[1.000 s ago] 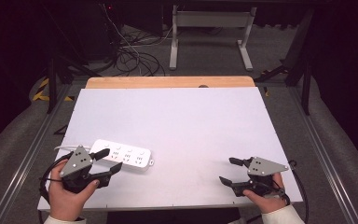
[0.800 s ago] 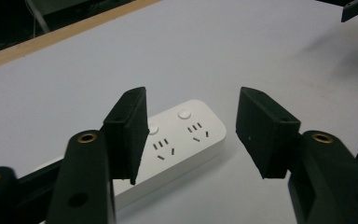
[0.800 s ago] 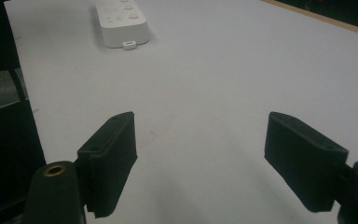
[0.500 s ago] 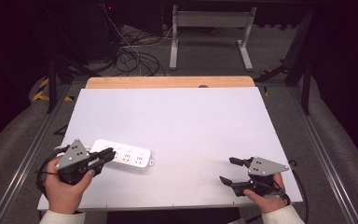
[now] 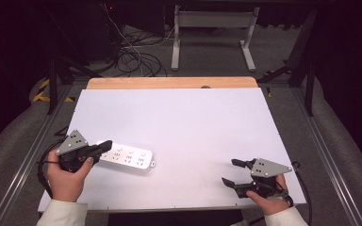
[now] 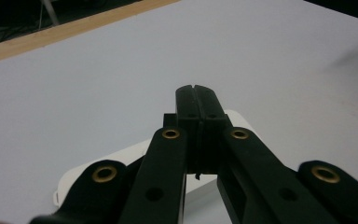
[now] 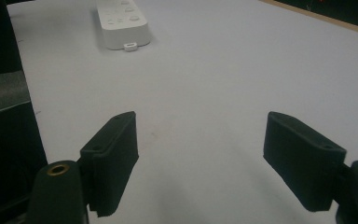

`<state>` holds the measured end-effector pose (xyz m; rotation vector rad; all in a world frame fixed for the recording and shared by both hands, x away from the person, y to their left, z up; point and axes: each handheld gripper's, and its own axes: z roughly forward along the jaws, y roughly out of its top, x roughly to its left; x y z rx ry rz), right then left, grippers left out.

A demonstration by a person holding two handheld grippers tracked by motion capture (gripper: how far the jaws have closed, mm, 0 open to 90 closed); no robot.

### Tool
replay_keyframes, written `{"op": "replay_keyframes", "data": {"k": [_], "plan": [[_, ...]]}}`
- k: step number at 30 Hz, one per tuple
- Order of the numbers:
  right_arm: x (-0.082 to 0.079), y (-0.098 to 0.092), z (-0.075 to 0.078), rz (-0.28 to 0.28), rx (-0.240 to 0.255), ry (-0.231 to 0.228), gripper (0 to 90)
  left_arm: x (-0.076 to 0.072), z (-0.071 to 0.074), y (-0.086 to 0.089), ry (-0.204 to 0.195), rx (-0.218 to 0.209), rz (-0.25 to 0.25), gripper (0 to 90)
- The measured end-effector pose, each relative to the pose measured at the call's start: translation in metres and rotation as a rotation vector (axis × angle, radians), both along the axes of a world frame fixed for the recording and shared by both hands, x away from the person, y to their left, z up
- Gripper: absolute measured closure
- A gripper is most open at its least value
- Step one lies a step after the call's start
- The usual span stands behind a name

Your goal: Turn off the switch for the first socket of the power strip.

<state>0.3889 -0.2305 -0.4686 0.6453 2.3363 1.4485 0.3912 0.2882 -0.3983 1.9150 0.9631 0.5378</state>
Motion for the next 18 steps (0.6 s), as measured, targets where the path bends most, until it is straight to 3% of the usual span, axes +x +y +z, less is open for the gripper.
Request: {"op": "replay_keyframes", "data": {"k": [6,9,18], "plan": [[0.0,0.0,0.0,-0.001,-0.002,0.0,26.5,0.015,-0.015,0.01,0.015,-0.001,0.066,90.0],[0.0,-0.001,0.0,-0.003,-0.001,-0.003,26.8,0.022,-0.025,0.015,0.018,0.024,0.1,90.0],[0.001,-0.001,0.0,-0.002,-0.005,-0.001,26.9,0.029,-0.034,0.021,0.008,0.055,0.125,90.0]]}}
